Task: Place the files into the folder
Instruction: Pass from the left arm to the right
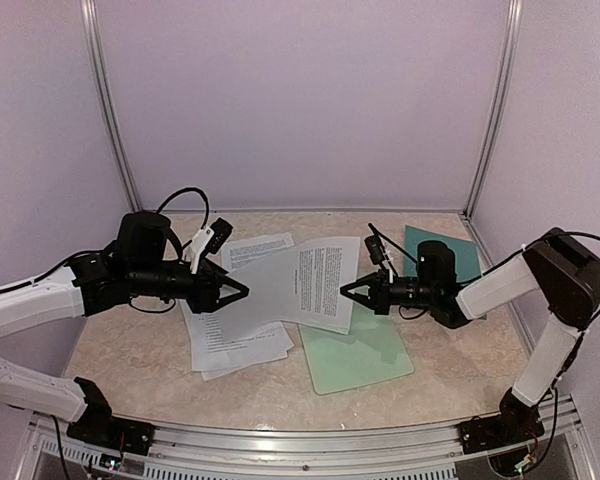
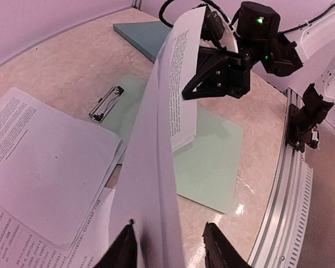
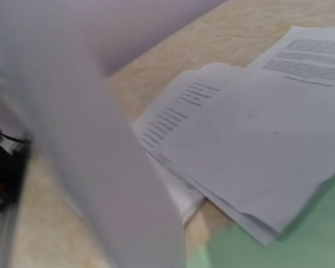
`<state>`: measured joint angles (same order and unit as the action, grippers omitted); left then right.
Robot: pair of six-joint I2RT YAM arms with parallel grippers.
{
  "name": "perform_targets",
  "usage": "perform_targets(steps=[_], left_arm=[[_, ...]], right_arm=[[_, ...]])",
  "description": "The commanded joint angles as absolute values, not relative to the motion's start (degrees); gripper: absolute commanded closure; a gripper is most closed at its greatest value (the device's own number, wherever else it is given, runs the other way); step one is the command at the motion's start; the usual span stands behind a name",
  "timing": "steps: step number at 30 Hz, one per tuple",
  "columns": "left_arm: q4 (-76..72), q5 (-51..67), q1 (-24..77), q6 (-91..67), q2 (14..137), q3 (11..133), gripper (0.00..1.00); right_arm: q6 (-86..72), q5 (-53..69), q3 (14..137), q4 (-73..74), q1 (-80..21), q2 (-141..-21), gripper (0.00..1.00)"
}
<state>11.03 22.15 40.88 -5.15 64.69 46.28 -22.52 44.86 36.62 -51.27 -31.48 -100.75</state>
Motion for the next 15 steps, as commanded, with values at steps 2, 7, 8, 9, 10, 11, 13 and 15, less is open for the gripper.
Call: perform_targets(steps=[2,7,8,9,10,11,13,15], left_arm=[[13.5,16.5,40.8,-5.7,65.6,46.6,0.41],[15.1,10.1,41.3,-4.0,64.0,48.0,0.12],[14.7,10.0,41.4,-3.2,63.5,48.3,0.09],[14.8,10.4,41.6,-2.1,63.2,49.1,0.07],[15.2,11.4,42.1,-0.9,63.4,50.0,0.06],[15.8,12.0,42.7,0.4,63.9,51.1,0.05],[18.9,13.4,44.5,3.5,65.4,54.8,0.03],[23.1,14.4,46.7,6.0,68.0,59.3,0.01]], right_arm=[[-6.2,36.9,40.7,-17.3,-31.7,-90.3,1.00],[3.2,35.4,46.7,2.9,-31.7,-84.2,1.00],[3.3,35.6,46.8,3.6,-31.9,-83.0,1.00],[3.2,35.7,47.0,3.8,-32.4,-82.1,1.00],[3.4,34.6,47.7,4.8,-33.1,-81.5,1.00],[3.8,32.9,48.8,6.7,-33.9,-81.1,1.00],[3.4,30.5,50.5,9.3,-34.8,-80.6,1.00],[2.8,30.5,51.4,10.4,-35.0,-80.2,1.00]])
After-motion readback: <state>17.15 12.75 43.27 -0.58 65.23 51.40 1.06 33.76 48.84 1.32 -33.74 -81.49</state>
